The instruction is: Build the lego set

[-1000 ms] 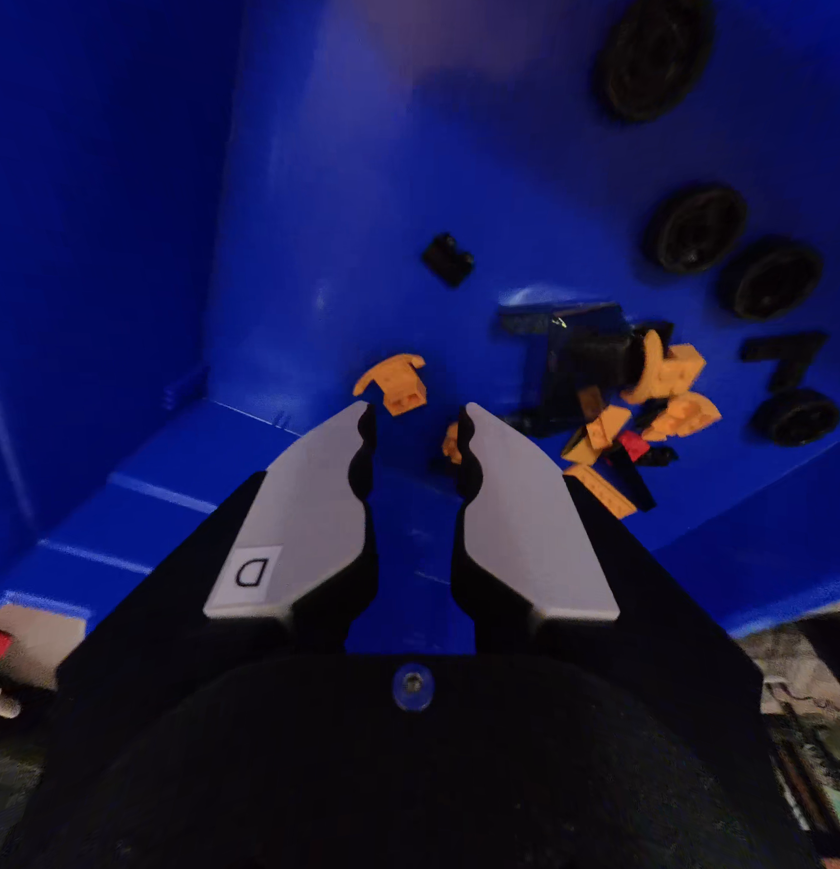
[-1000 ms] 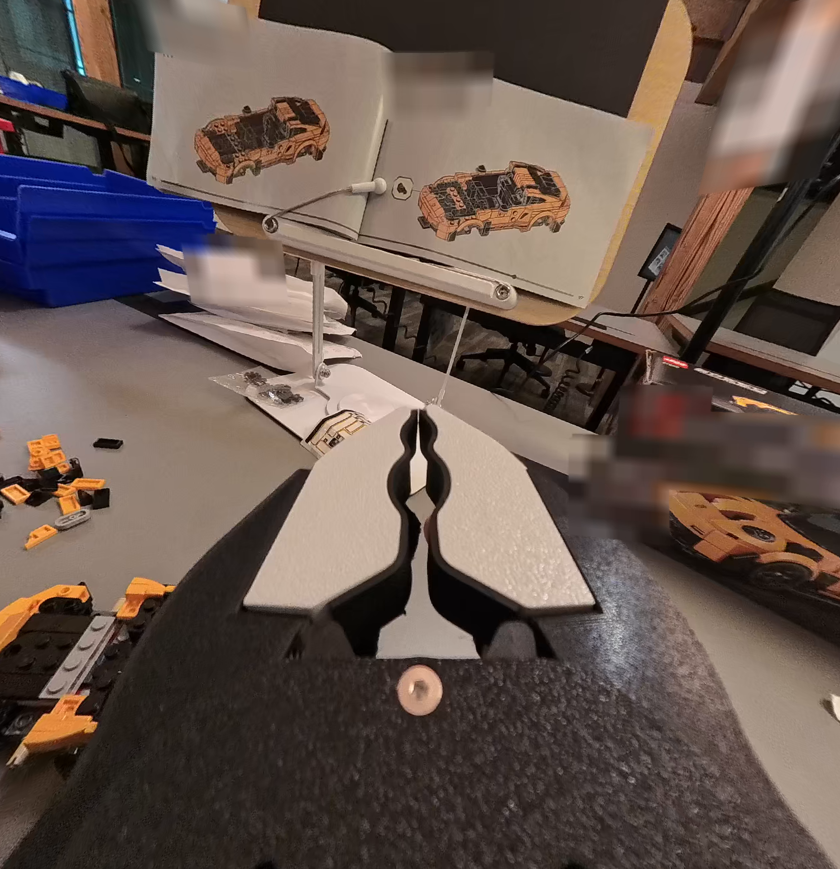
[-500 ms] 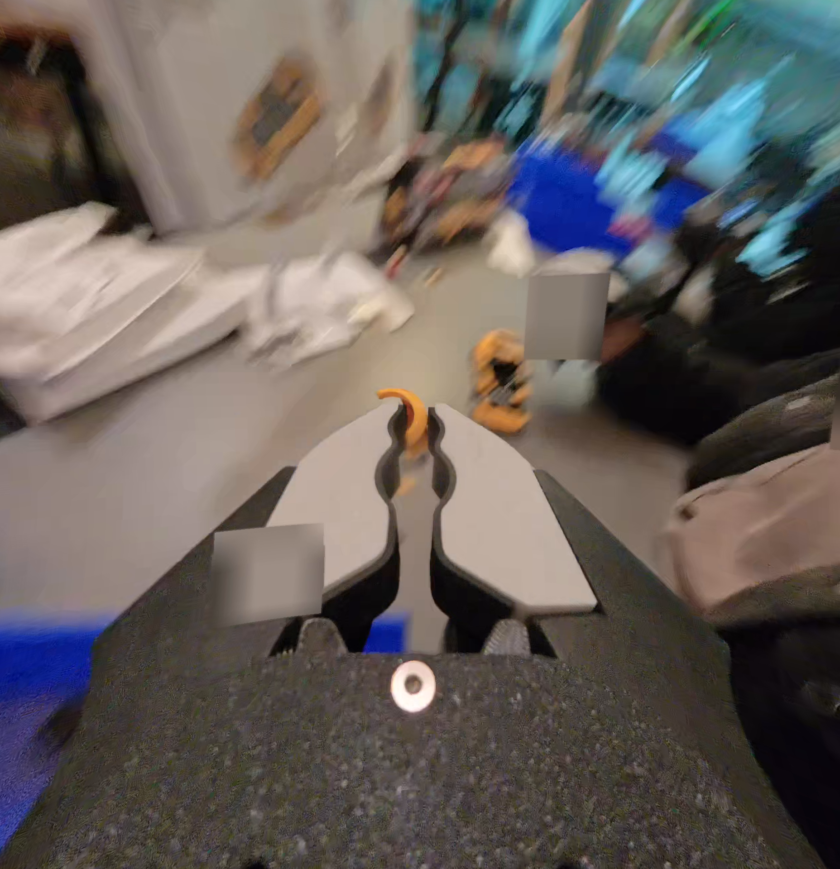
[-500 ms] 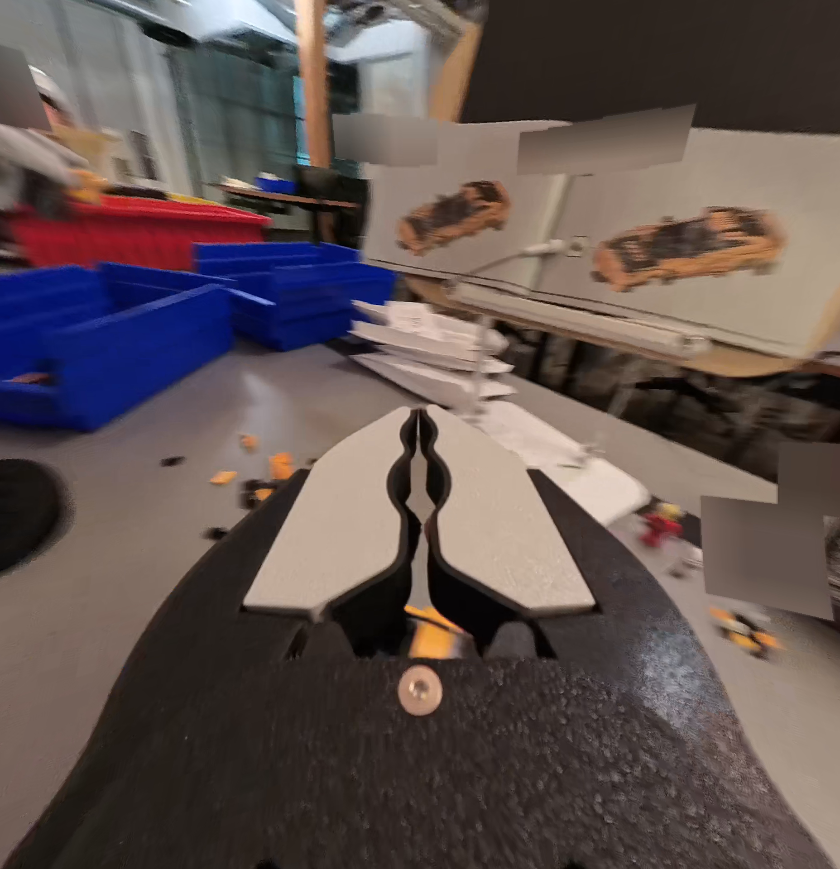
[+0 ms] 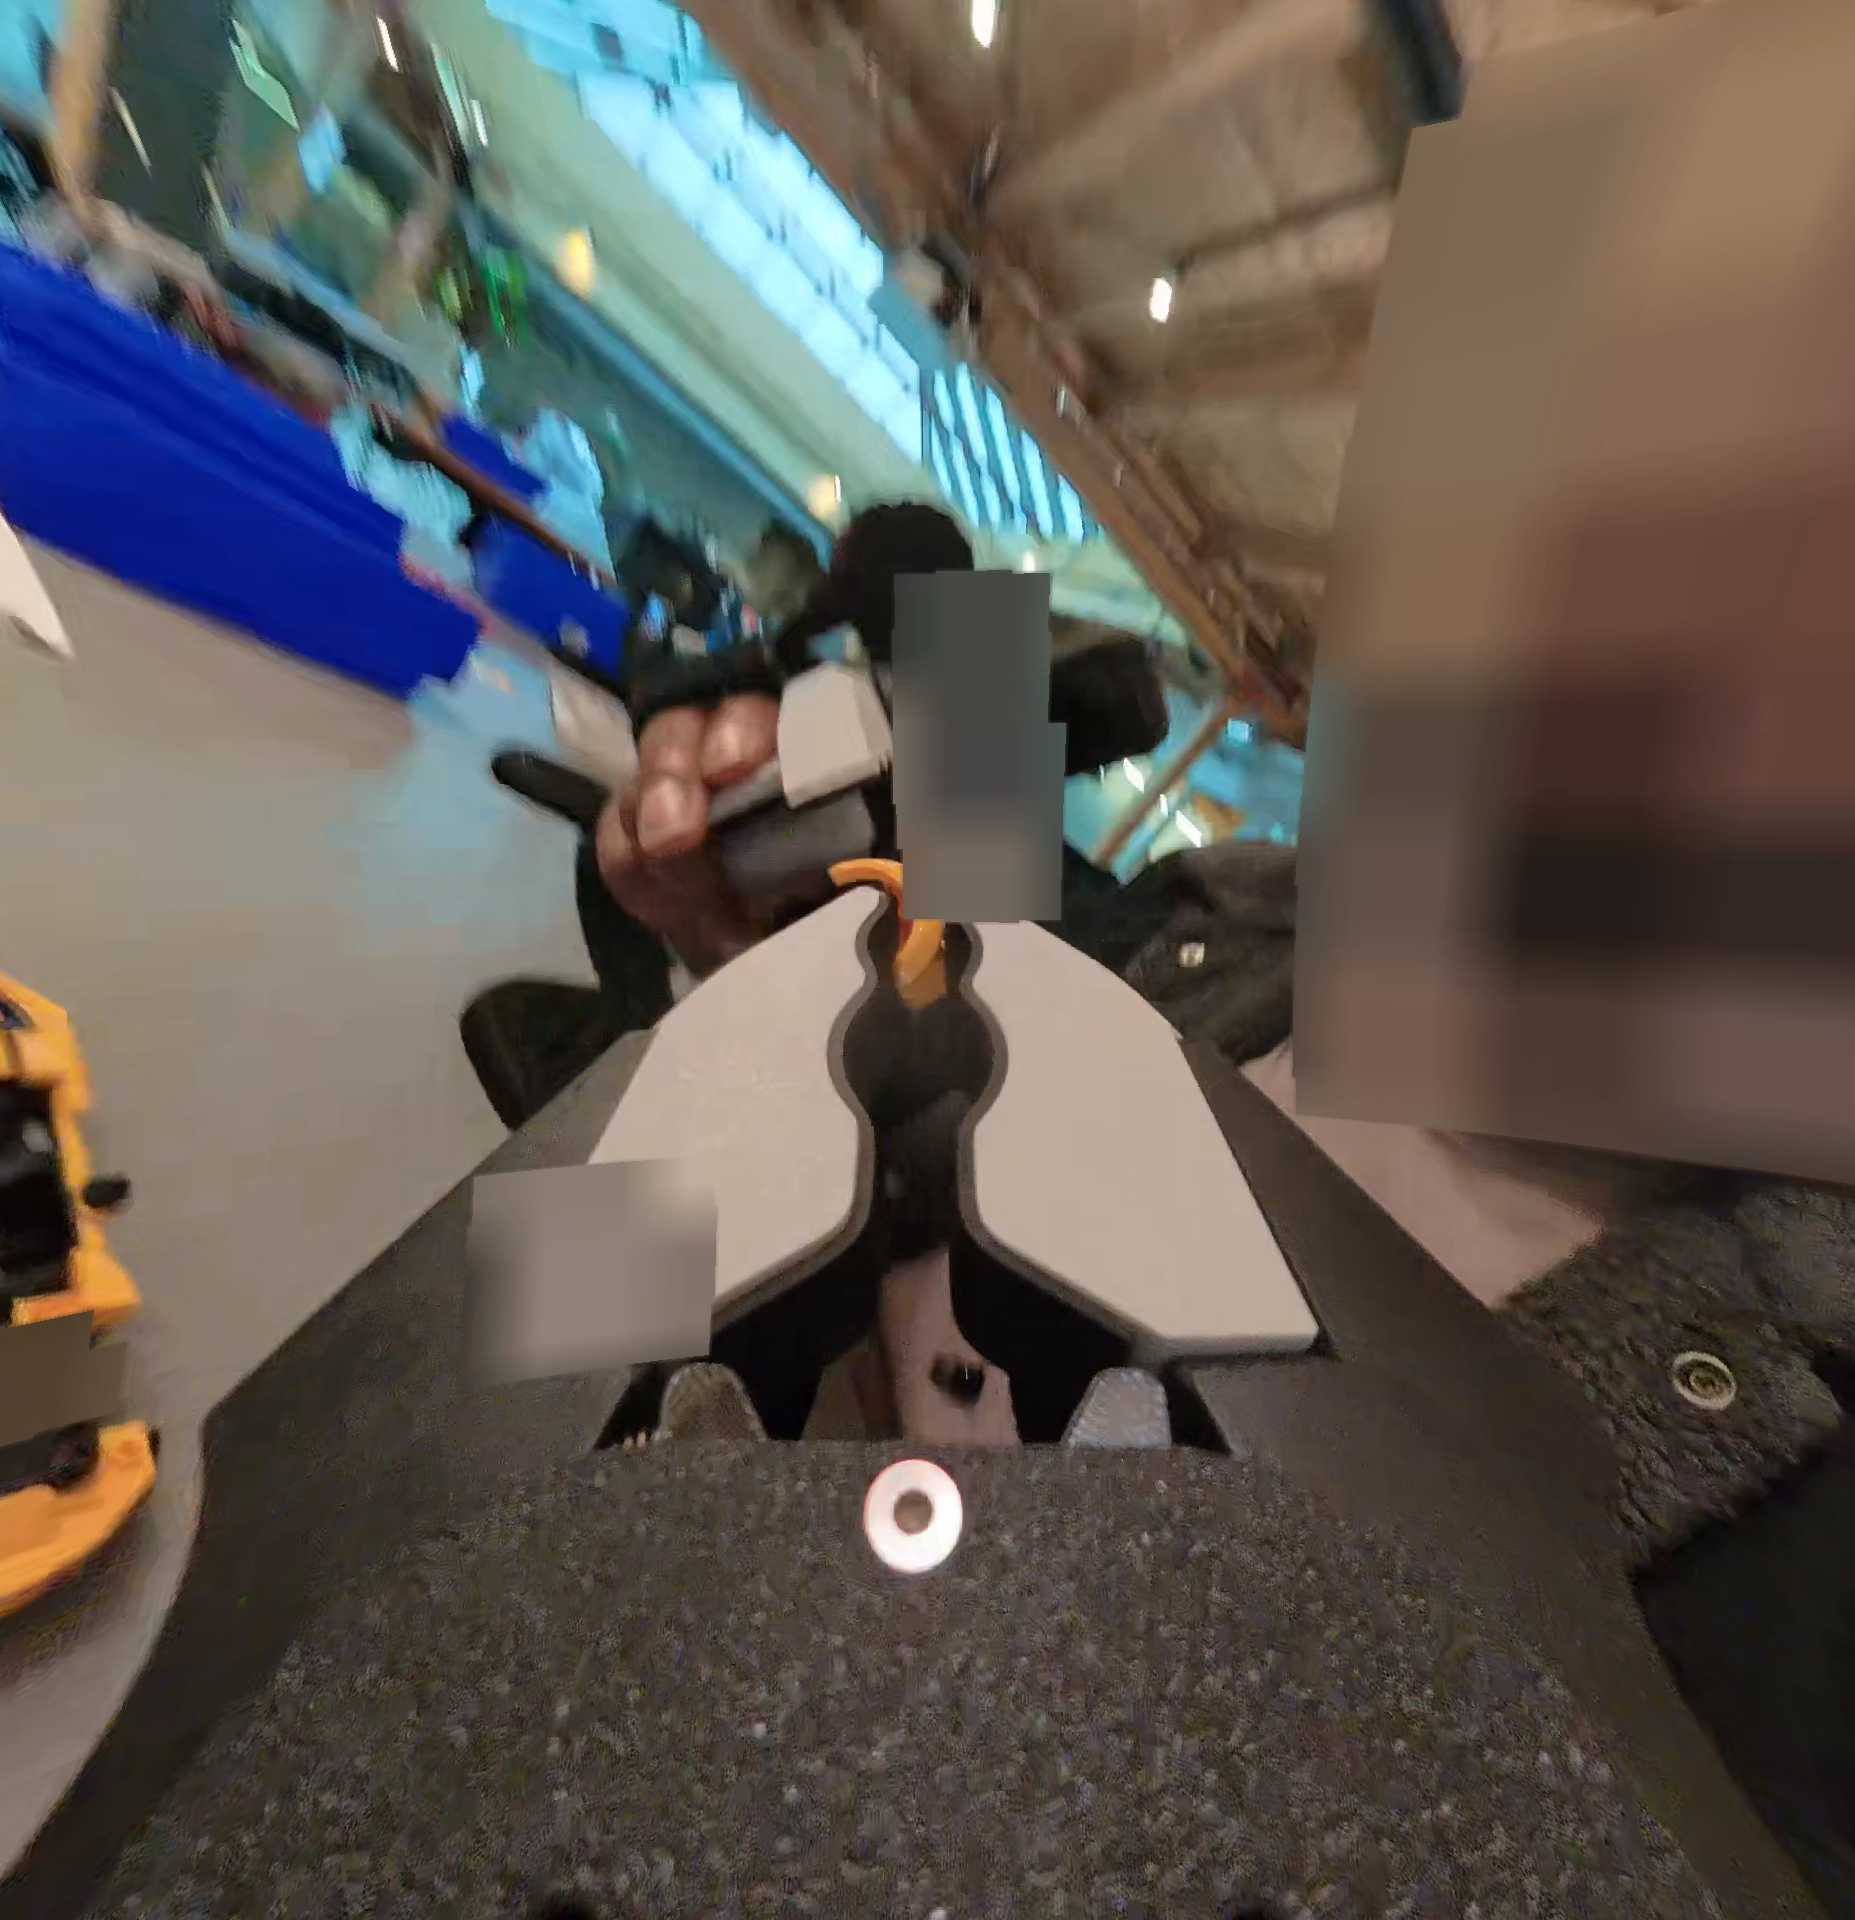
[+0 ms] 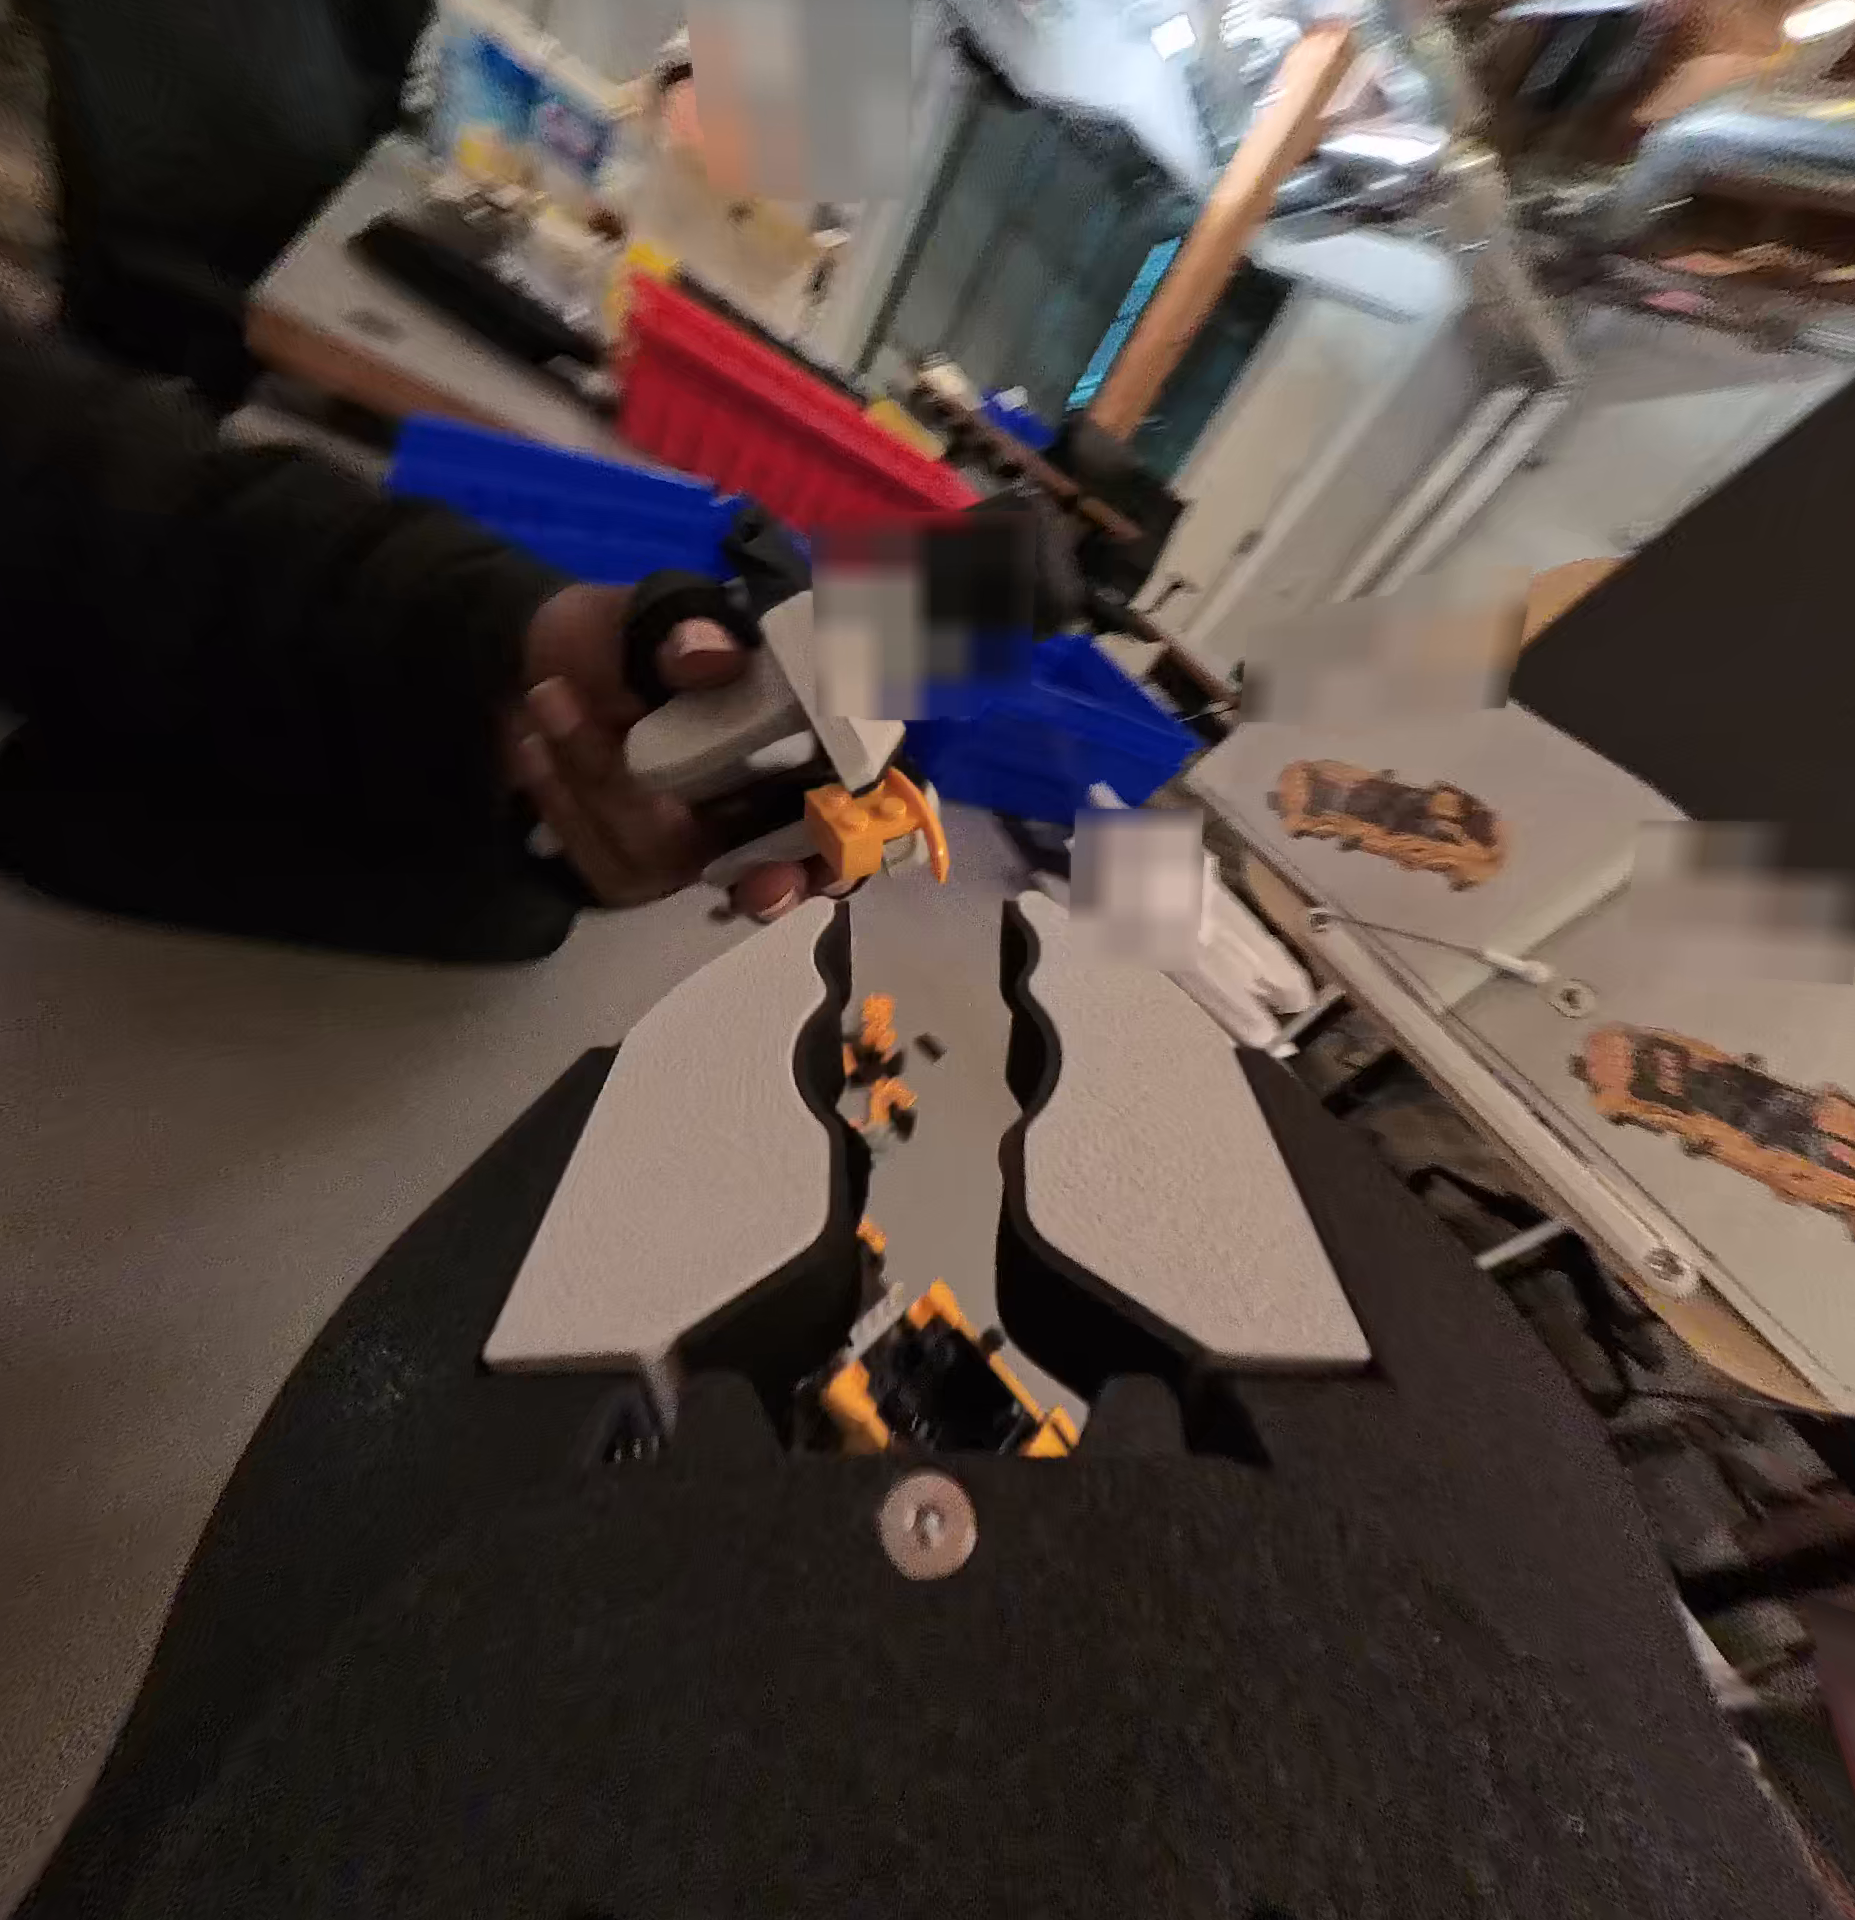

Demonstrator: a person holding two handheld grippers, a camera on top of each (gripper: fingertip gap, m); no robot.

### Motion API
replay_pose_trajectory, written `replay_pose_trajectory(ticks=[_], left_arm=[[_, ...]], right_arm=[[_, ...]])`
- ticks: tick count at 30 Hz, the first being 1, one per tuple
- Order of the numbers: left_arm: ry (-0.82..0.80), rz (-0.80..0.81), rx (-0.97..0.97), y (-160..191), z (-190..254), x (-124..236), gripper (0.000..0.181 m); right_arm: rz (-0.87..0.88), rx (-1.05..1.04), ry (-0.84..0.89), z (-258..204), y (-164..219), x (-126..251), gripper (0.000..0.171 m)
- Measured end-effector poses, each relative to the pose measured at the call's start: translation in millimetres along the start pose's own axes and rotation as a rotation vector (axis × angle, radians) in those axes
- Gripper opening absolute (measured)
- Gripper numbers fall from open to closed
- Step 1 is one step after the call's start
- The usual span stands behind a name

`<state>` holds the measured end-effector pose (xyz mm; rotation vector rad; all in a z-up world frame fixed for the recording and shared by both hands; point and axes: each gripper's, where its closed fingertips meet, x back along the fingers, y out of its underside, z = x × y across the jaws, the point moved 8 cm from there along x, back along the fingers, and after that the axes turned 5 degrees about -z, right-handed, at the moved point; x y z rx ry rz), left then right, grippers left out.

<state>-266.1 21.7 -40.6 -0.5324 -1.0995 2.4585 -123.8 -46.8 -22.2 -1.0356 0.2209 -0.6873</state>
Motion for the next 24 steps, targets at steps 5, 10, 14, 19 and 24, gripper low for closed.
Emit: replay_pose_trajectory(ticks=[5, 10, 14, 19, 24], left_arm=[[0.038, -0.24, 0.056, 20.6, -6.7, -26.6, 0.008], [0.063, -0.279, 0.079, 30.8, -10.8, -31.2, 0.008], [-0.025, -0.291, 0.068, 38.6, -16.2, -19.1, 0.015], [-0.302, -0.319, -0.045, 44.6, -27.4, 21.2, 0.017], [-0.543, -0.275, -0.057, 50.6, -57.3, 46.6, 0.016]], right_arm=[[-0.1, 0.017, -0.281, 0.0, 9.4, 18.9, 0.02], [-0.134, 0.011, -0.38, -17.7, 17.0, 15.5, 0.003], [-0.147, -0.091, -0.361, -25.5, 32.3, 12.6, 0.002], [-0.247, -0.159, -0.356, -32.8, 68.2, 11.8, 0.002], [-0.327, -0.096, -0.365, 1.1, 85.0, -13.7, 0.002]])
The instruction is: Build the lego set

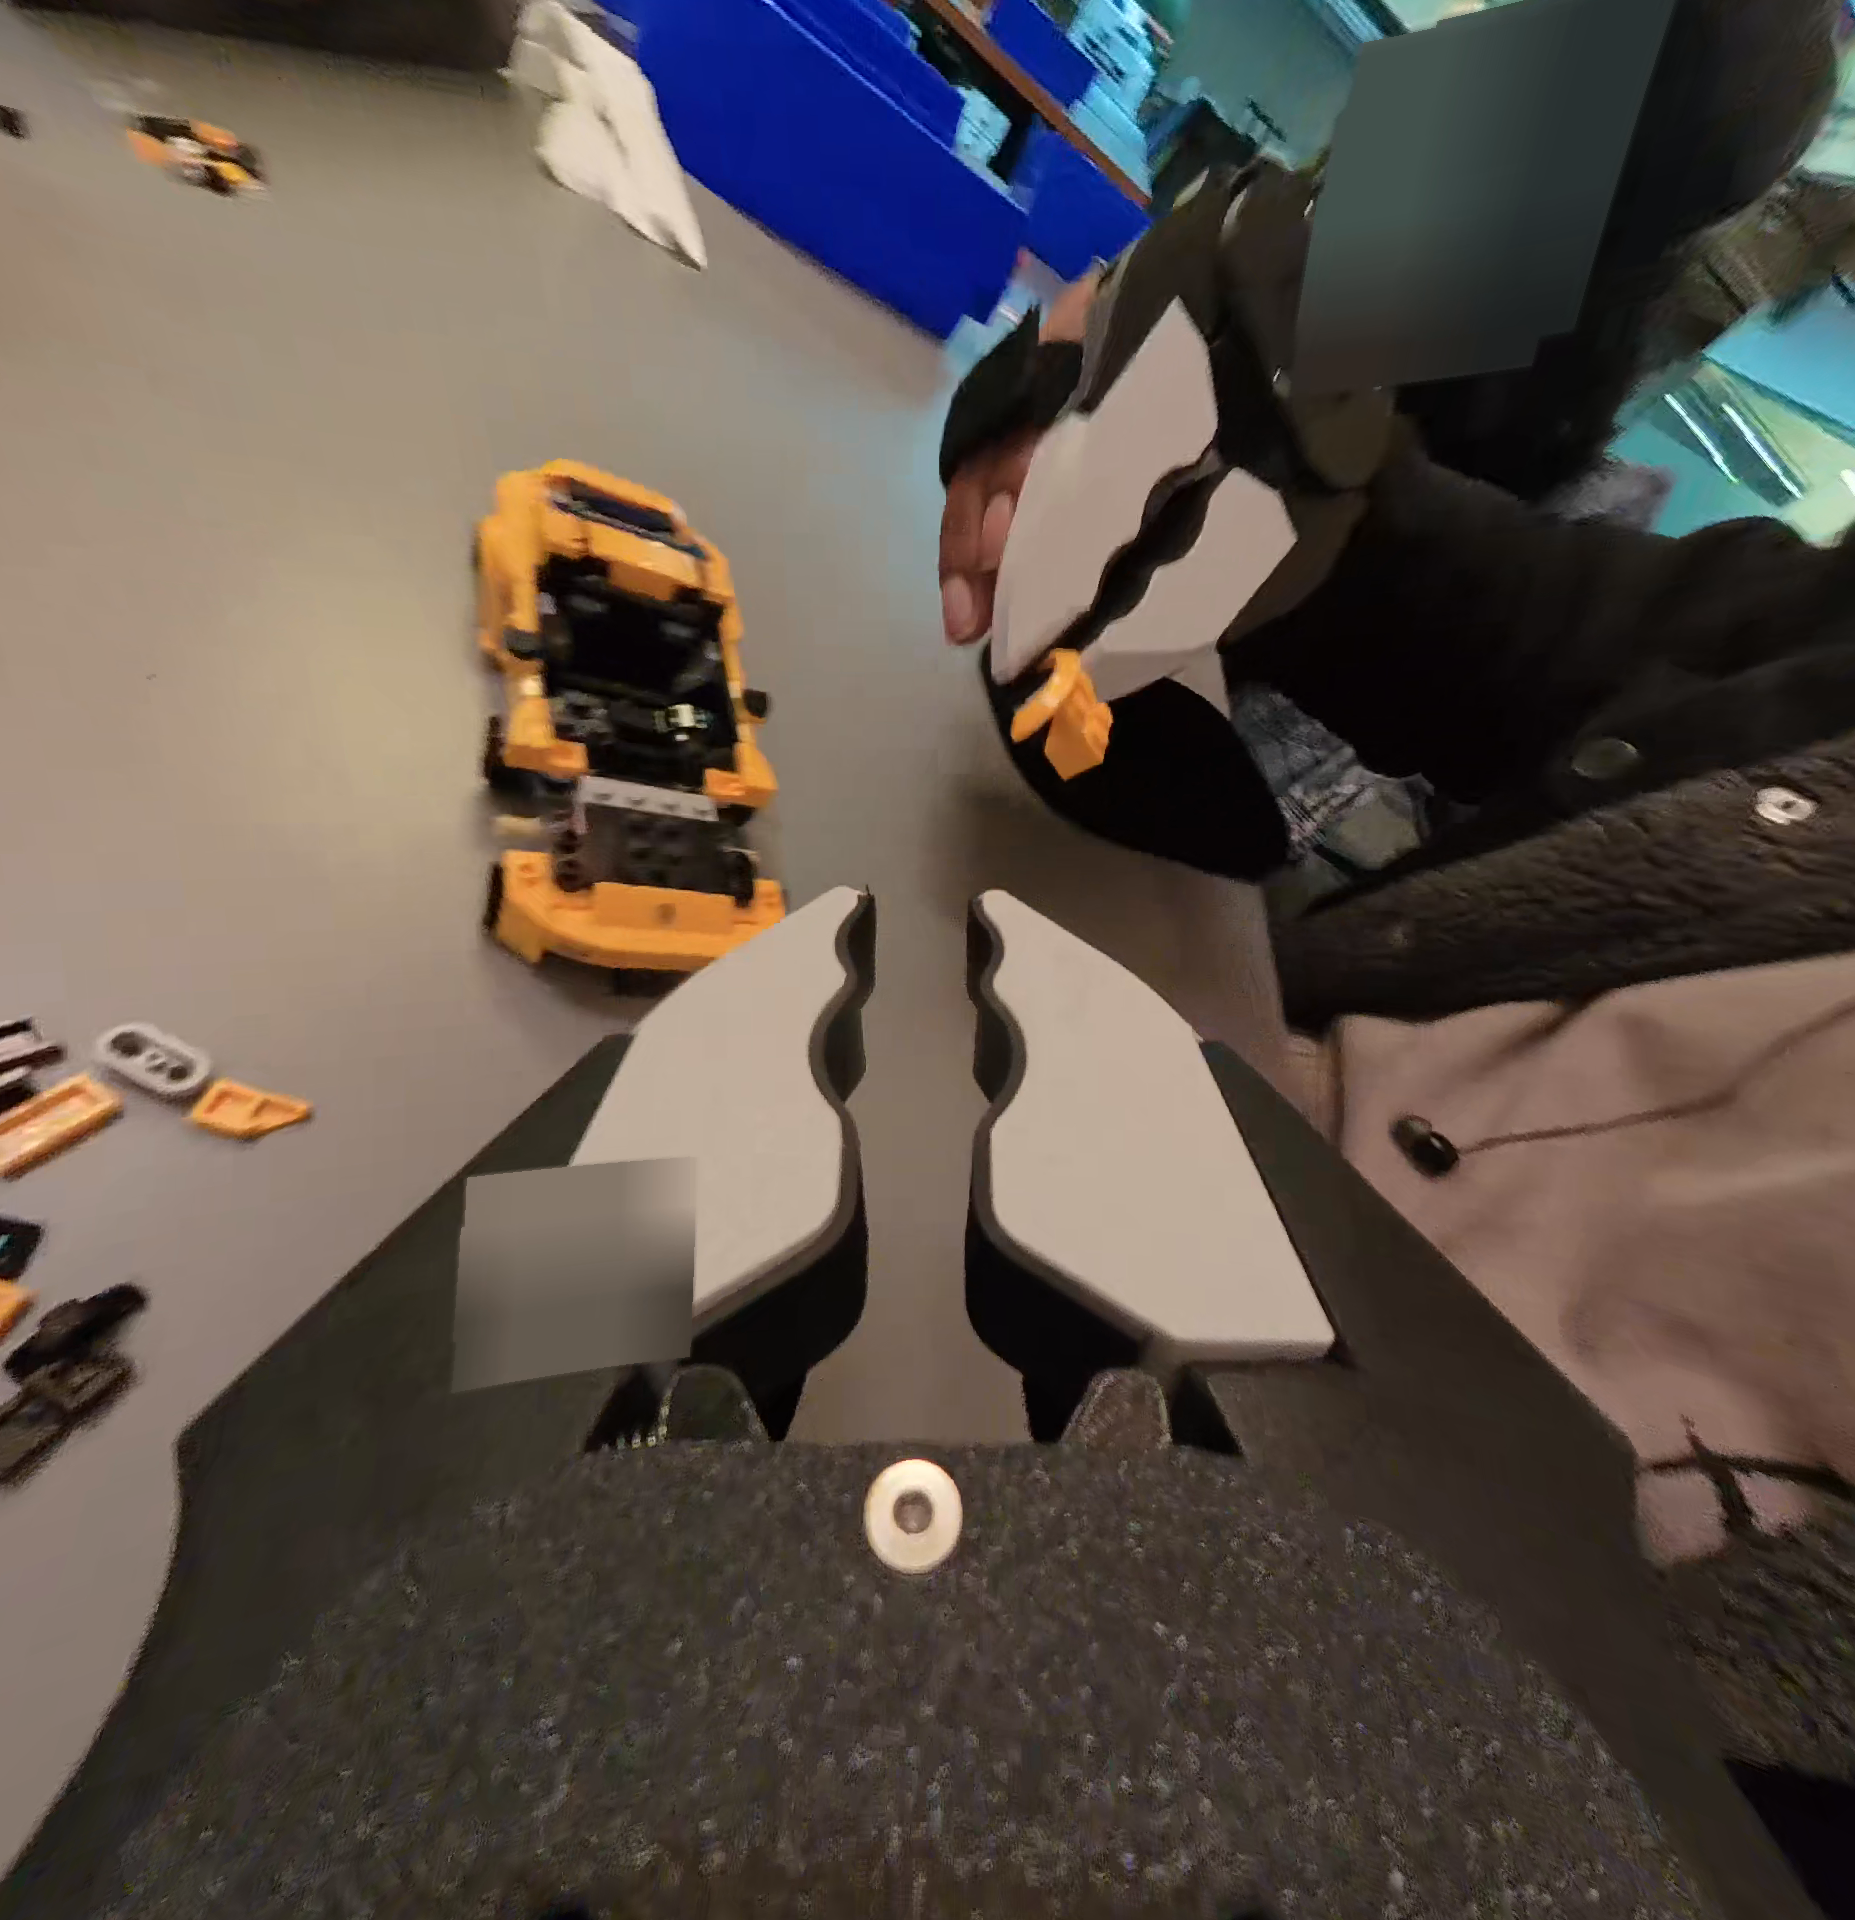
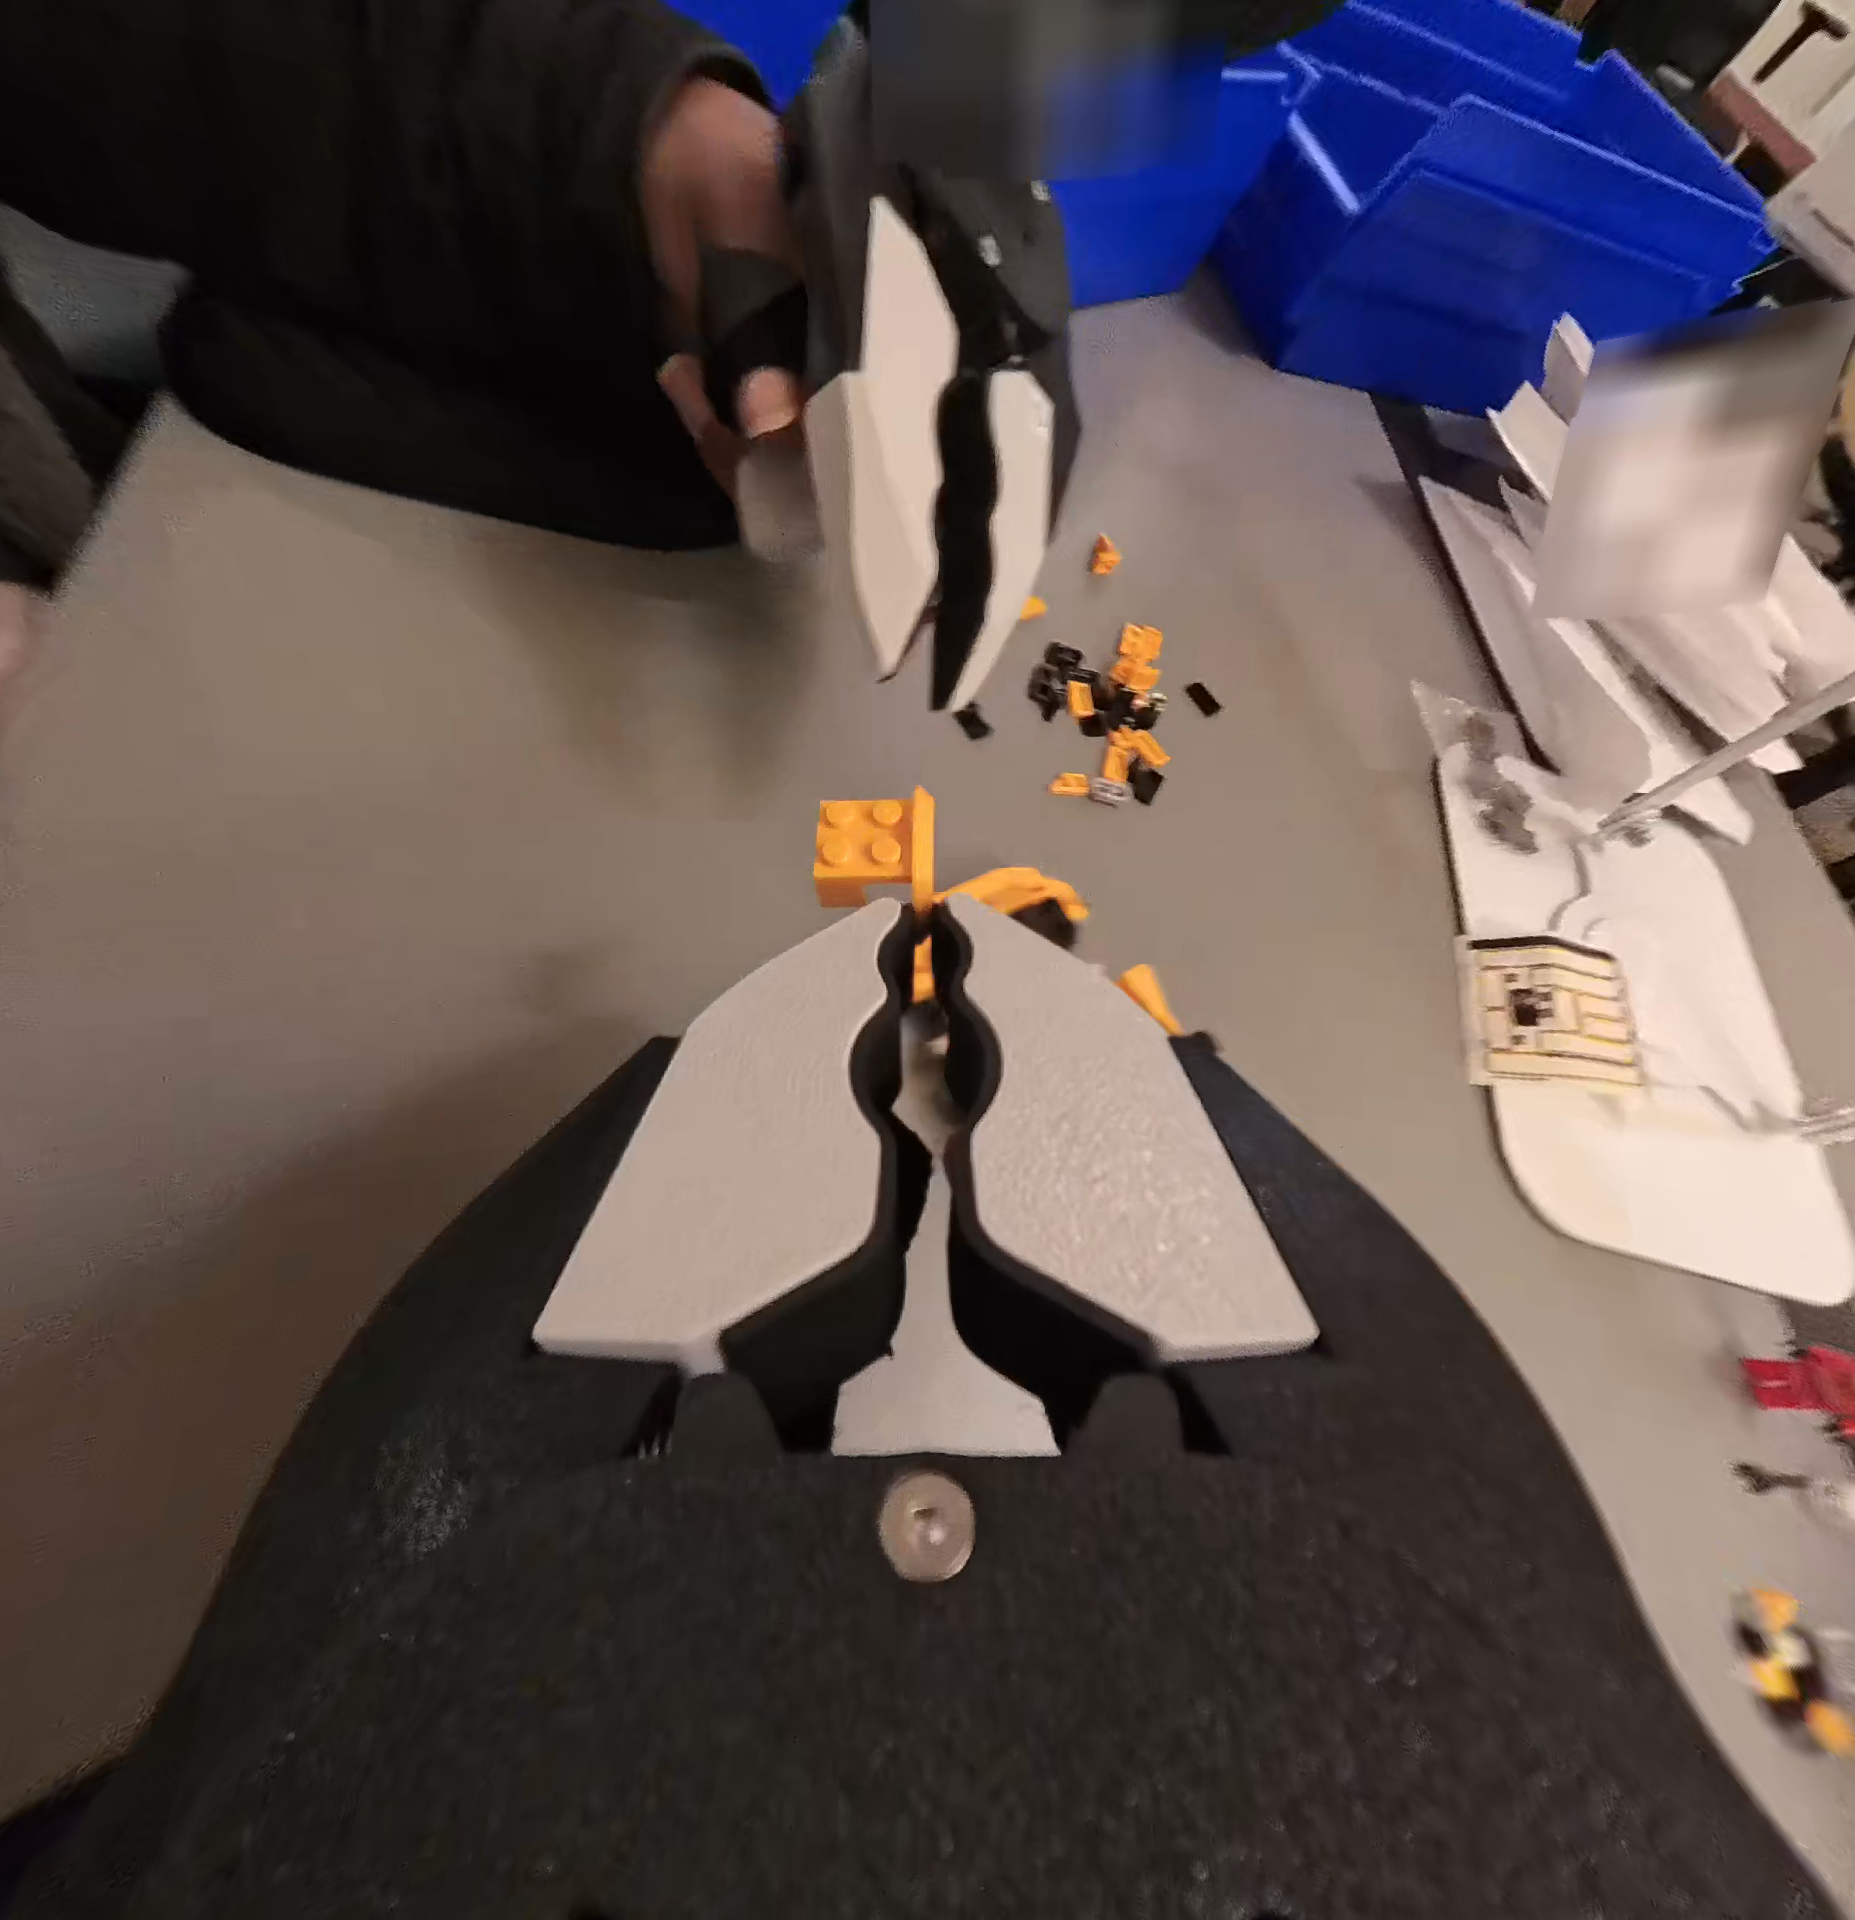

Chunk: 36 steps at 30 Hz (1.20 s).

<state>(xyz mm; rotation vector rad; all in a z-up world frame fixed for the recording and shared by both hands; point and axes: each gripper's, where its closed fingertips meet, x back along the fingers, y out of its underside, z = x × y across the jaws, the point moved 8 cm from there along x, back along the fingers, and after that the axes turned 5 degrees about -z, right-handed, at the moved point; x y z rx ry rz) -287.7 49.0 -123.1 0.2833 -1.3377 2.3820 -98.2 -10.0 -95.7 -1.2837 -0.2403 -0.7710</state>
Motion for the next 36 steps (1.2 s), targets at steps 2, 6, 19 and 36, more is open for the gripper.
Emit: replay_pose_trajectory(ticks=[2, 6, 19, 36], left_arm=[[-0.044, 0.002, 0.014, 5.3, -6.5, -3.3, 0.016], [-0.111, -0.016, -0.023, 9.9, -9.2, -6.5, 0.013], [0.001, 0.023, 0.071, 10.0, -18.3, -2.3, 0.017], [0.013, 0.073, 0.005, 7.2, -12.7, 4.1, 0.0]], right_arm=[[-0.045, 0.054, 0.011, 28.3, -2.5, -11.0, 0.002], [-0.138, 0.155, -0.043, 85.3, -2.2, -47.3, 0.002], [-0.314, 0.262, -0.499, 121.9, 37.5, -127.3, 0.002], [-0.21, 0.155, -0.251, 140.1, 16.4, -82.8, 0.011]])
